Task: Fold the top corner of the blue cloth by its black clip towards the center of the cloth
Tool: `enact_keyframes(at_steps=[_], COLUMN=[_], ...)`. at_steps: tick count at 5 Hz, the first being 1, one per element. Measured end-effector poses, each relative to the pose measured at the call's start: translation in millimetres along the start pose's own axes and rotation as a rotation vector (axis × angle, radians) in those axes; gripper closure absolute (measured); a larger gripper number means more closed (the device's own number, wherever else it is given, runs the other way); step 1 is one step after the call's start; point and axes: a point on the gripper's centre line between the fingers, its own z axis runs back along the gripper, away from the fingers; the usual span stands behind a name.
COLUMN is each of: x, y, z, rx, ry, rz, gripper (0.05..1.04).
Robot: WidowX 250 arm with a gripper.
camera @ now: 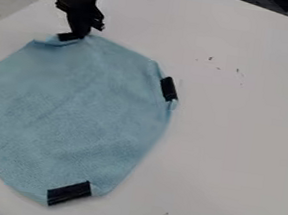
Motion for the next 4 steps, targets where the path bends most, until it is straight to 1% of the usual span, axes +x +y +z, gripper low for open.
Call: enact_keyframes(at_steps=[1, 2, 3, 4], x=[0, -11, -35, -76], y=[-1, -15, -31, -52], z=[32, 63, 91, 85], rx=[0.038, 0.072, 0.068, 0.027], ry=[-0.071, -0.128, -0.161, -0.113], rz=[0.005, 0.004, 0.032, 0.066], gripper=[1.024, 1.026, 1.026, 1.026])
